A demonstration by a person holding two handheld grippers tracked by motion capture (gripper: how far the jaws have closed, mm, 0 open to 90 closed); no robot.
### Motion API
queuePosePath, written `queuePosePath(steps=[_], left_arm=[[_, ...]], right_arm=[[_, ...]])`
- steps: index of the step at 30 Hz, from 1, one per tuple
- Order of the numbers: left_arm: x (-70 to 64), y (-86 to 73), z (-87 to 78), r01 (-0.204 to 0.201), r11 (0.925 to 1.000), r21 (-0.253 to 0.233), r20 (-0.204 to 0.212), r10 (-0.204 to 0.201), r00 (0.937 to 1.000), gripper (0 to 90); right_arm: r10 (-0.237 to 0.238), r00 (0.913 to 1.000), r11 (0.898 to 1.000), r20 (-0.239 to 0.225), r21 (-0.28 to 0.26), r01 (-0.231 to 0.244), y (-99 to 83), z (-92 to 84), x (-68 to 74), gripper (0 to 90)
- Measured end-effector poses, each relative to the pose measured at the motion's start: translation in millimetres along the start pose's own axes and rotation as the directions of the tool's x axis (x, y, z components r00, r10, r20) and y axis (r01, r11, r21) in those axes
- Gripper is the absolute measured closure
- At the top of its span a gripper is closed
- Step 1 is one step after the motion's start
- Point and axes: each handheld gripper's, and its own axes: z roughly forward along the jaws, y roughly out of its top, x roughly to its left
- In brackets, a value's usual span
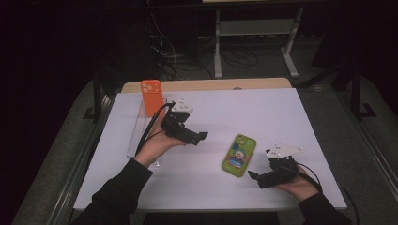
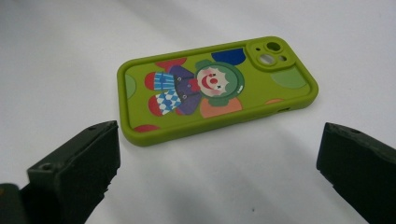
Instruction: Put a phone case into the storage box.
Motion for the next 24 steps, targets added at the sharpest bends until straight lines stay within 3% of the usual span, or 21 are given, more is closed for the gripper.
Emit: queuePosePath(steps=[4, 7, 10, 15, 16, 18, 24], left_arm=[[-9.2, -9.7, 5.6, -0.014, 0.9997, 0.02, 0.025, 0.013, 0.9996, 0.0], [-17.5, -19.8, 8.2, -0.037, 0.9989, 0.031, 0.039, 0.036, 0.9986, 0.0], [-23.1, -29.9, 10.5, -0.049, 0.998, 0.039, 0.042, 0.047, 0.998, 0.0], [-29.2, -49.3, 13.5, -0.062, 0.9972, 0.043, 0.058, 0.059, 0.9965, 0.0], [-31.2, -53.6, 14.0, -0.062, 0.997, 0.046, 0.058, 0.059, 0.9966, 0.0], [-34.1, -61.8, 14.6, -0.073, 0.9961, 0.05, 0.059, 0.07, 0.9958, 0.0], [-35.7, -80.3, 13.4, -0.057, 0.9971, 0.05, 0.079, 0.053, 0.9955, 0.0]], right_arm=[[0.024, 0.9997, 1.0, 0.001, -0.016, -0.024, 0.7, -1.5, 1.8, 0.0], [0.002, 1.0, 1.0, 0.001, -0.003, -0.002, -0.3, -2.1, 0.7, 0.0], [0.022, 0.9997, 1.0, 0.003, -0.016, -0.022, 1.1, -1.9, 0.8, 0.0], [-0.01, 0.9999, 1.0, 0.01, -0.001, 0.01, 1.2, -0.4, -1.5, 0.0], [0.022, 0.9998, 1.0, 0.001, -0.008, -0.022, 2.0, -0.4, 0.5, 0.0], [0.014, 0.9999, 1.0, 0.003, -0.014, -0.014, 2.2, -0.6, -1.1, 0.0], [0.051, 0.9987, 0.998, 0.003, -0.026, -0.051, 6.1, -2.9, -2.0, 0.0]])
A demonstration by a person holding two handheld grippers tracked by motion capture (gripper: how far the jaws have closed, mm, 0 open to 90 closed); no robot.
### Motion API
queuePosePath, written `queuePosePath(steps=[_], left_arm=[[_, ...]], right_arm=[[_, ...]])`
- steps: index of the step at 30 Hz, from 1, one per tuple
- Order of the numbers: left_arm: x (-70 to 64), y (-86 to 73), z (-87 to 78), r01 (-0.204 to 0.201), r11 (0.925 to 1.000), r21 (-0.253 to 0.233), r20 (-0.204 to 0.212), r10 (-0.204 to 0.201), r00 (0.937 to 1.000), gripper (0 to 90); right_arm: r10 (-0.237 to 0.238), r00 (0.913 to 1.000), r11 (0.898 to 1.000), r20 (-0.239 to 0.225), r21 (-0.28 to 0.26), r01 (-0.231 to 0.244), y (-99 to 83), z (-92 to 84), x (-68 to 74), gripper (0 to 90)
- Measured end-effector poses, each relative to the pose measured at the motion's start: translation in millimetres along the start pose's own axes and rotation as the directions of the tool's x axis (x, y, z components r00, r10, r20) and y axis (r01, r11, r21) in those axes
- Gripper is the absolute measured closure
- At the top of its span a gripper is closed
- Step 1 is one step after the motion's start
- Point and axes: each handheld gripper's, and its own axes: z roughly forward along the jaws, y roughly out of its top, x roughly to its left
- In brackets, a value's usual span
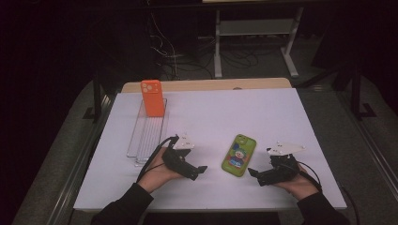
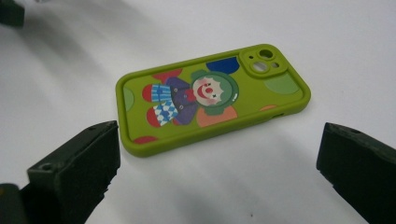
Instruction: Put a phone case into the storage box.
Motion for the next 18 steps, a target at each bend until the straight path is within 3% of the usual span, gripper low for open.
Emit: queuePosePath(steps=[7, 10, 12, 14, 18], left_arm=[[2.3, 0.0, -0.7, -0.027, 0.9996, -0.004, 0.002, 0.027, 0.9996, 0.0], [3.0, 0.2, -1.4, -0.013, 0.9997, -0.022, 0.014, 0.013, 0.9998, 0.0], [4.2, 0.3, -2.5, -0.034, 0.9993, -0.018, 0.011, 0.034, 0.9994, 0.0], [5.0, 0.1, -3.1, -0.023, 0.9994, -0.027, 0.014, 0.024, 0.9996, 0.0], [8.1, 0.1, -3.3, -0.024, 0.9989, -0.04, 0.015, 0.024, 0.9996, 0.0]], right_arm=[[0.042, 0.999, 0.999, -0.013, 0.012, -0.042, 17.4, 4.3, 1.4, 0.8], [0.062, 0.9976, 0.998, -0.032, 0.017, -0.062, 26.7, 8.4, 2.6, 7.1], [0.07, 0.9967, 0.997, -0.041, 0.021, -0.07, 31.8, 11.3, 2.9, 12.9], [0.078, 0.9952, 0.997, -0.059, 0.022, -0.077, 36.5, 15.2, 4.7, 15.0], [0.072, 0.9939, 0.997, -0.084, 0.038, -0.069, 45.4, 23.6, 9.8, 25.3]])
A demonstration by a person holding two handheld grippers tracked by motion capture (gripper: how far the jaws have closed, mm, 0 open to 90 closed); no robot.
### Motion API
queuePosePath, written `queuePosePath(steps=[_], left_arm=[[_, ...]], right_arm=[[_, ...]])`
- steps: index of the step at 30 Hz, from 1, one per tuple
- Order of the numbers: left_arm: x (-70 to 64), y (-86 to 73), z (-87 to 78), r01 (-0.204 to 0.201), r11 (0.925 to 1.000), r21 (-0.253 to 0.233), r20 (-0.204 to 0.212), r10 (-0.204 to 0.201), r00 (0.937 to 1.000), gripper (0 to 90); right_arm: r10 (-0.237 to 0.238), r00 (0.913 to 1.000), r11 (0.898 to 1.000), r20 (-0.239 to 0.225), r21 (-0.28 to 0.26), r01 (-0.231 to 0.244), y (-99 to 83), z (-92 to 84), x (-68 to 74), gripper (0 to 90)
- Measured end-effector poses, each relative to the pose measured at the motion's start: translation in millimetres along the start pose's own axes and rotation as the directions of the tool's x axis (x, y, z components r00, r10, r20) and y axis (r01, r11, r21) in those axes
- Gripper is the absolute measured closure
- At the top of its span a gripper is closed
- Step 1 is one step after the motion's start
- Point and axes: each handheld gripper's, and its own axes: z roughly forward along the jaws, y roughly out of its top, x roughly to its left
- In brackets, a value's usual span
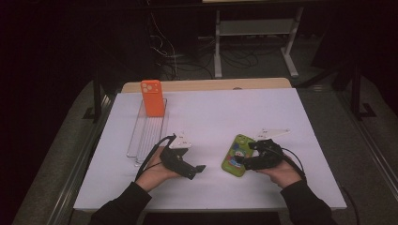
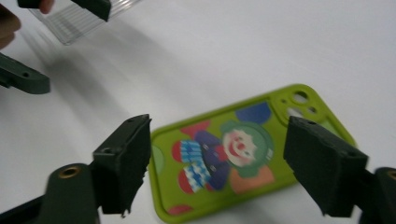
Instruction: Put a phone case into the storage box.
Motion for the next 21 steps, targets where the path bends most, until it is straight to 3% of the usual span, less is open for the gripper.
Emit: queuePosePath(steps=[4, 9, 21], left_arm=[[-1.5, -0.7, 1.2, 0.003, 1.0, -0.004, 0.006, -0.003, 1.0, 0.0], [-0.2, -0.7, -0.4, 0.006, 1.0, 0.007, 0.013, -0.006, 0.9999, 0.0], [0.3, -0.6, -2.2, 0.025, 0.9997, -0.007, 0.022, -0.025, 0.9994, 0.0]], right_arm=[[-0.04, 0.9987, 0.999, -0.03, 0.024, 0.041, 11.3, 13.6, 8.7, 41.6], [-0.046, 0.9965, 0.996, -0.07, 0.077, 0.051, 22.8, 31.9, 18.4, 61.8], [-0.064, 0.9937, 0.978, -0.092, 0.194, 0.081, 29.0, 71.7, 27.0, 87.7]])
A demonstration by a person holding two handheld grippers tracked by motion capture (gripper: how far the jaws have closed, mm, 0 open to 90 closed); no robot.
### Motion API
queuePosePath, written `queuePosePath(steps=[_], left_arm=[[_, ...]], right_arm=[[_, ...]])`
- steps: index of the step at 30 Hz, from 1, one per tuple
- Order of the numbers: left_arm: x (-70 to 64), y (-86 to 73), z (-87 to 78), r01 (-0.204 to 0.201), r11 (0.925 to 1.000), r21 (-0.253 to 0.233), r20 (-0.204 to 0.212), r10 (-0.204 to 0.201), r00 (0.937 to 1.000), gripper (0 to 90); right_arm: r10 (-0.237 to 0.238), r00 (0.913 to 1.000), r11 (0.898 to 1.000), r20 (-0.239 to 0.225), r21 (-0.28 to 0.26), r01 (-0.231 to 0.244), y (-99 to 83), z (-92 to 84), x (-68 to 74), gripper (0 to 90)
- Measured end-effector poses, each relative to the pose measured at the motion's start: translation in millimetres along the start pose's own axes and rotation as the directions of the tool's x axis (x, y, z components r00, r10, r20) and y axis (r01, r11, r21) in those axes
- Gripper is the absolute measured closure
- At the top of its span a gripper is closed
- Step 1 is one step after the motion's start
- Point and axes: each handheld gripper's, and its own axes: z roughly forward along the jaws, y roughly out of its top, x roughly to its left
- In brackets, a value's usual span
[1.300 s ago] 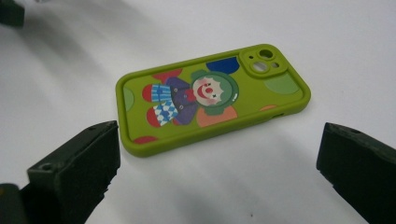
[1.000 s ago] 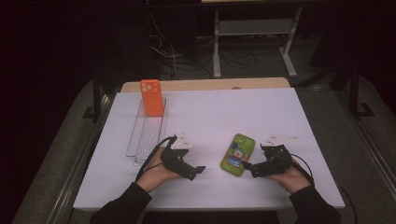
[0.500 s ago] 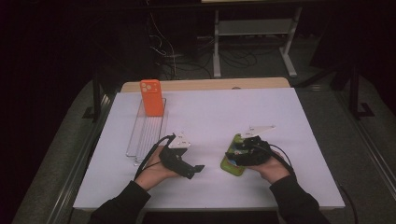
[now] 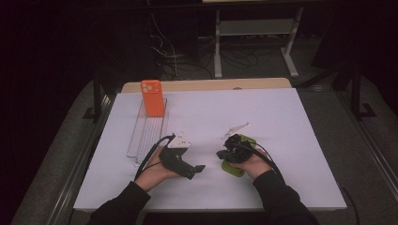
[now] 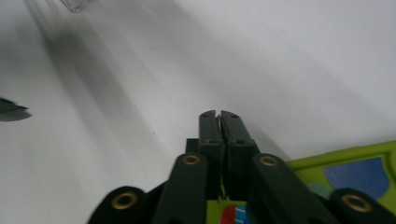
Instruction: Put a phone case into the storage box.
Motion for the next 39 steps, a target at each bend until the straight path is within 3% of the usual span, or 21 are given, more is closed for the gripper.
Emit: queuePosePath(steps=[9, 19, 24, 37, 39], left_arm=[[-0.2, -0.3, 0.2, 0.006, 1.0, -0.005, 0.001, -0.006, 1.0, 0.0], [0.1, -0.6, -0.6, -0.001, 1.0, 0.001, 0.001, 0.001, 1.0, 0.0], [-0.1, -0.5, -0.5, 0.001, 1.0, 0.002, 0.0, -0.001, 1.0, 0.0], [-0.2, -0.5, 0.0, 0.003, 1.0, 0.0, -0.002, -0.003, 1.0, 0.0], [-0.2, -0.5, 0.2, 0.002, 1.0, 0.0, -0.002, -0.002, 1.0, 0.0]], right_arm=[[-0.04, 0.9992, 0.997, 0.01, 0.067, 0.039, -2.5, 10.4, 5.4, 88.0], [-0.071, 0.9966, 0.993, 0.043, 0.102, 0.066, -13.1, 0.4, 7.9, 88.0], [-0.052, 0.9977, 0.993, 0.045, 0.109, 0.047, -23.7, -9.4, 1.2, 88.0], [0.011, 0.9939, 0.994, 0.11, 0.11, -0.024, -48.5, -33.7, -26.0, 88.0], [0.029, 0.9952, 0.994, 0.094, 0.099, -0.038, -52.0, -37.3, -30.0, 87.8]])
